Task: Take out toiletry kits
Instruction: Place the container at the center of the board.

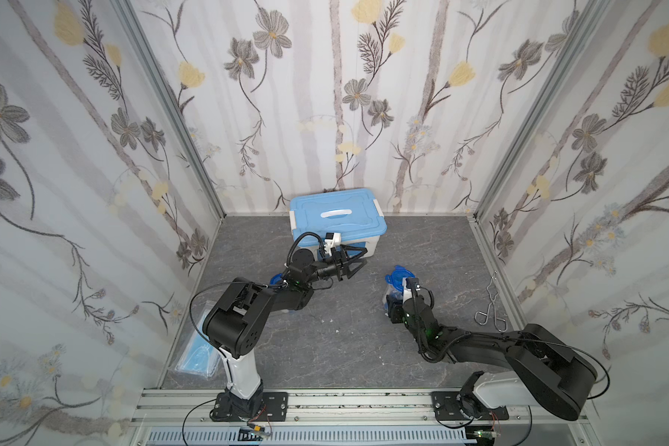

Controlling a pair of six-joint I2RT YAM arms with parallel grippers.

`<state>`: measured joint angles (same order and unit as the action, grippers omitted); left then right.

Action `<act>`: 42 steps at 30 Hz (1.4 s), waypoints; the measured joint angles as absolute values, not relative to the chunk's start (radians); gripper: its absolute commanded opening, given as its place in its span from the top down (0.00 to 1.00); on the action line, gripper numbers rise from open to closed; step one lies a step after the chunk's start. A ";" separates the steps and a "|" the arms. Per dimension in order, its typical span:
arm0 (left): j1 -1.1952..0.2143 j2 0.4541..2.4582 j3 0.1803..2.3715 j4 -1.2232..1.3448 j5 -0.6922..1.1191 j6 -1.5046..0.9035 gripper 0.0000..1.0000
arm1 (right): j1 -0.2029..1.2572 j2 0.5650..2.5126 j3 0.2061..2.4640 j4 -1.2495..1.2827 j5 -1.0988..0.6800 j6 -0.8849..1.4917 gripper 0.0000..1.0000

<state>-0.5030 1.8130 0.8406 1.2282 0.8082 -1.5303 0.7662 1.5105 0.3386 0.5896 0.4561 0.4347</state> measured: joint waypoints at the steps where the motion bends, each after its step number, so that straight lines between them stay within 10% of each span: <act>1: -0.506 1.813 0.841 1.214 0.810 -1.518 0.35 | 0.766 1.506 0.347 0.580 0.456 0.437 0.37; 28: -0.509 1.780 0.847 1.072 0.823 -1.399 0.37 | 0.852 1.474 0.354 0.591 0.525 0.426 0.00; 42: -0.596 1.430 0.871 0.264 0.462 -0.689 0.06 | 0.664 0.996 0.245 0.466 0.307 0.463 0.00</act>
